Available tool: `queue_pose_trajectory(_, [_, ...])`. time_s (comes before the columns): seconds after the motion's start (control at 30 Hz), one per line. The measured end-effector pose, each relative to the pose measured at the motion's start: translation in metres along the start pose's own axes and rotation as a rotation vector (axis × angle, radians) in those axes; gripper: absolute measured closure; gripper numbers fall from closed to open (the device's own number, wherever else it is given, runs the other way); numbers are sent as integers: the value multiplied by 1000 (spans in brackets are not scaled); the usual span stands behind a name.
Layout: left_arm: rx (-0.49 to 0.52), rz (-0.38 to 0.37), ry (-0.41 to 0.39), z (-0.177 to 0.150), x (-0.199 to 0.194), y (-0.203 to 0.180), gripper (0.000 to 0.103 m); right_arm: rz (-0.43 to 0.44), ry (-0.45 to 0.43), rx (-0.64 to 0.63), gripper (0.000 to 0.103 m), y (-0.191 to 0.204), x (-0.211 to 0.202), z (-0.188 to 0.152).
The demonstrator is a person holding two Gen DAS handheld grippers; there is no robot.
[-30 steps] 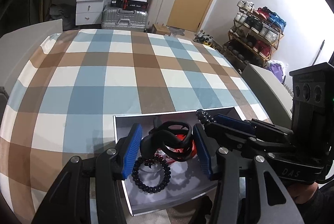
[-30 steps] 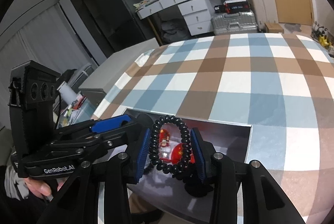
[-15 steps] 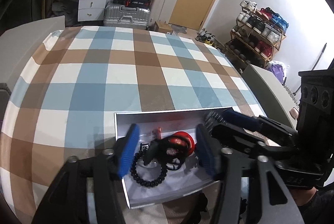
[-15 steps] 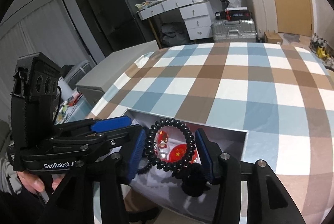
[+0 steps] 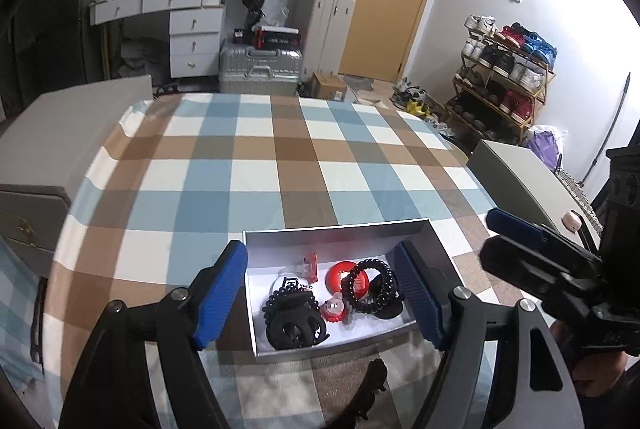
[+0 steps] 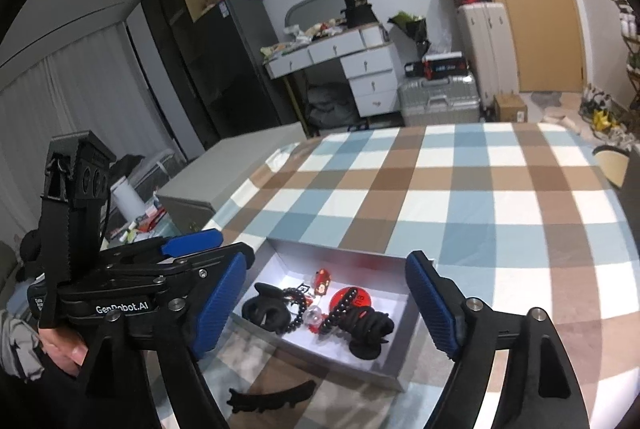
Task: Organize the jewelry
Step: 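Lower both held items into the grey box and open both grippers, then grasp a black comb-like hair piece with the right gripper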
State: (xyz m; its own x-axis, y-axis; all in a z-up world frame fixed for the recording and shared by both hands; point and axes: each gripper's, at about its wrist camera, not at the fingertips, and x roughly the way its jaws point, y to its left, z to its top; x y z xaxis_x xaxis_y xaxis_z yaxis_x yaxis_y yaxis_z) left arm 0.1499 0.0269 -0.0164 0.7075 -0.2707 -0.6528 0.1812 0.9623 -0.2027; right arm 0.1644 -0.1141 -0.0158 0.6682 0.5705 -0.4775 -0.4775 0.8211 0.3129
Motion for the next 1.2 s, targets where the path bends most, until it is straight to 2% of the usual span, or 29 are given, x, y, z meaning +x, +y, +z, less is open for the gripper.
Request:
queue_pose_trajectory(0.1, [8,30,-32,-2,-8,-3,23,-9,-26,-6,12,4,-15,-2])
queue_pose_trajectory(0.43, [13,119,-81,-17,-26,-10,21,-55,-94,-26,2,15,-55,-16])
queue_pose_trajectory(0.53, [-28,137,-83,-30,-29,-9,18,-68,-90,-24,2,18,-64,-25])
queue_pose_trajectory(0.63, [-53,142,-46,-54,-26,-10,15,-79,-78,-12,0,19,-70,-38])
queue_pose_trajectory(0.83, [-48,166,6,-90,-26,-16,14,-77,23,17,0,14,-68,-73])
queue_pose_trajectory(0.93, [-53,184,27,-100,-28,-14,9,-73,75,42,0,10,-64,-91])
queue_pose_trajectory(1.2, [-57,220,46,-126,-36,-11,9,-84,217,115,2,-2,-46,-137])
